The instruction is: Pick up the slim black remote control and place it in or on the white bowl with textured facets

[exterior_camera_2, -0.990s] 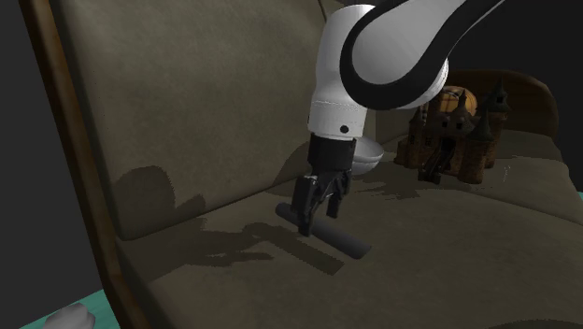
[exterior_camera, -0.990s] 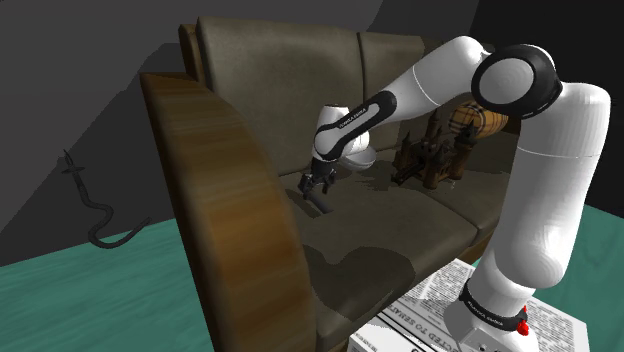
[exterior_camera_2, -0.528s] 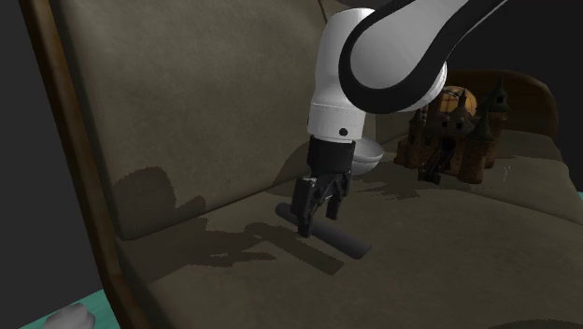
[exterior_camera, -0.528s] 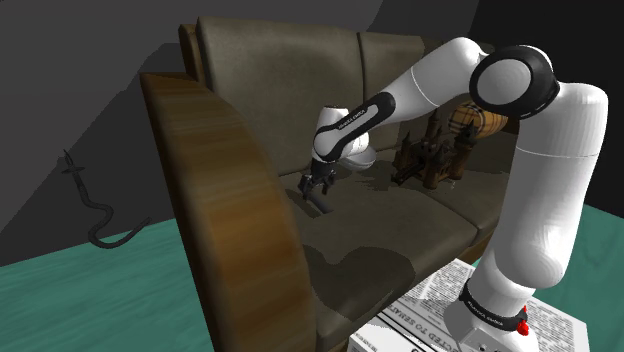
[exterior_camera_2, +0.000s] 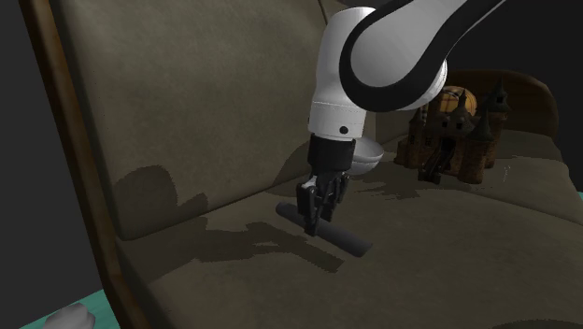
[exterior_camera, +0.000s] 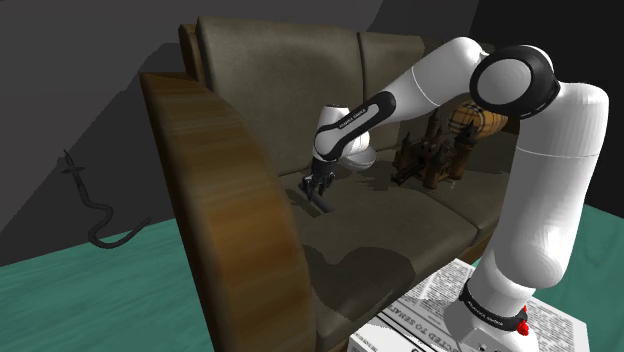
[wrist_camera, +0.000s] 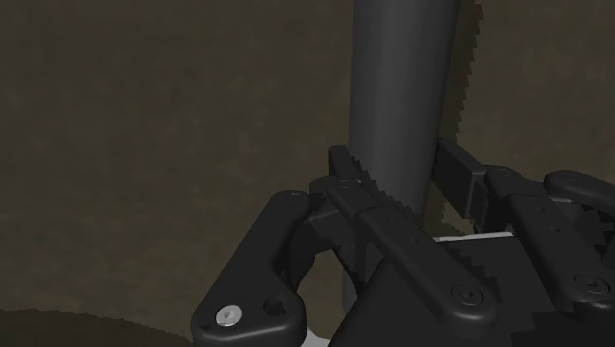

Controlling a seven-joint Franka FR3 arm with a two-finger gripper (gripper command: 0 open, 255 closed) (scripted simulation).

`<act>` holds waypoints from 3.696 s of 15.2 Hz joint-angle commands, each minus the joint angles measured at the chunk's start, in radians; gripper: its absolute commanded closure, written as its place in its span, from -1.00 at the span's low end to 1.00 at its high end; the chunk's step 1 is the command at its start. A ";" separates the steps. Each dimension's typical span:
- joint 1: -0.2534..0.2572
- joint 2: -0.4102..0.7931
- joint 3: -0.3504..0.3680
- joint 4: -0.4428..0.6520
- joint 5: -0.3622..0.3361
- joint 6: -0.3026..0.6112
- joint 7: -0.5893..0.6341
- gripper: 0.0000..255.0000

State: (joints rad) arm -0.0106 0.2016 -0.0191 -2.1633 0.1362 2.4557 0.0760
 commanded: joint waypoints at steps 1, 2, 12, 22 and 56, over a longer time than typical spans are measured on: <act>0.004 0.005 0.005 -0.004 0.001 0.003 0.000 1.00; 0.003 0.003 0.004 -0.001 0.001 -0.002 -0.002 1.00; 0.004 -0.079 -0.001 0.040 -0.016 -0.125 0.018 1.00; 0.004 -0.142 -0.003 0.103 -0.029 -0.250 0.034 1.00; -0.184 0.004 -0.155 0.531 0.016 -0.569 -0.285 1.00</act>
State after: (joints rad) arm -0.1781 0.1747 -0.1652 -1.6722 0.1441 1.8995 -0.1818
